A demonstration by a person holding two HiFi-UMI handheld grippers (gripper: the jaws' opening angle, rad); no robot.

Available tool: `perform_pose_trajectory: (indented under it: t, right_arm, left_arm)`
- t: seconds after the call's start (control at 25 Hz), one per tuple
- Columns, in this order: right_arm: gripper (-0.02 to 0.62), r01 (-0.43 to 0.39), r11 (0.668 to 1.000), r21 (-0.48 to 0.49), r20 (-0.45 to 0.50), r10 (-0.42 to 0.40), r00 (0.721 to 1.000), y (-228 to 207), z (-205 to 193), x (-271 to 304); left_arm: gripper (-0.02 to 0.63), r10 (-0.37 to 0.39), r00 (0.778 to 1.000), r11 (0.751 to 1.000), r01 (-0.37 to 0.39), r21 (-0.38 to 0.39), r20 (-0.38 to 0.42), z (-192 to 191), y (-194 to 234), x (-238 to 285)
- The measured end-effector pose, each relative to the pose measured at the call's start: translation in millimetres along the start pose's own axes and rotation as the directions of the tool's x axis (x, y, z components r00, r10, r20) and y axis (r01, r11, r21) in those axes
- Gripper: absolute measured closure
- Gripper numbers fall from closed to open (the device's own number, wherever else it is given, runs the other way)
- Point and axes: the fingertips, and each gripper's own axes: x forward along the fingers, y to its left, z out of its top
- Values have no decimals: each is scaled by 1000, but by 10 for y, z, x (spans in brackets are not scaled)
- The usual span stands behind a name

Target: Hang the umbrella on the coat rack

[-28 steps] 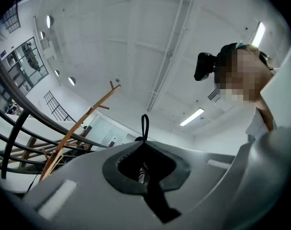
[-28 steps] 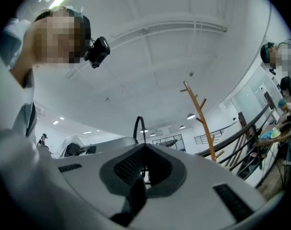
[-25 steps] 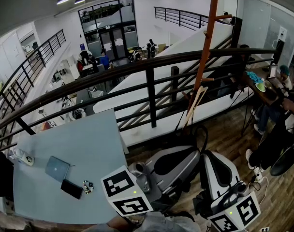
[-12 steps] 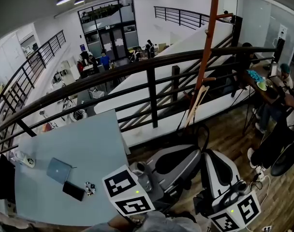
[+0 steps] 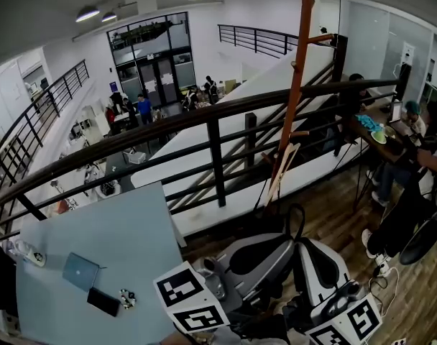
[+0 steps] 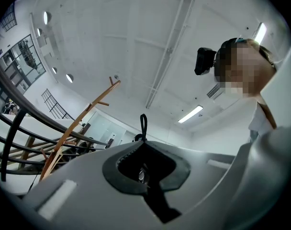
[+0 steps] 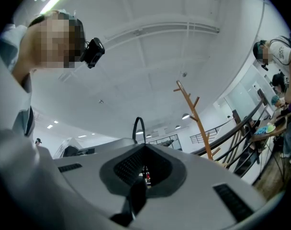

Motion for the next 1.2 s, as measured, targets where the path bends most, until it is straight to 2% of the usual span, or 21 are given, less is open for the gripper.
perform_pose_trajectory:
  t: [0.44,0.84,1.2]
  right_arm:
    - [595,-42,999,16,-14,42,999,-381,26,111]
    - [595,-103,994,32,-53,104,993,-1060,158,250]
    - [595,-168,985,45,-40,169,985,-1609,404,297]
  left_arm:
    - [601,37,999,999,-37,17,11,-52,209,308]
    - [601,105,994,994,-106,24,38,-137,492,918]
    - [601,149,986,987,-153,56,70,-170,602,1489]
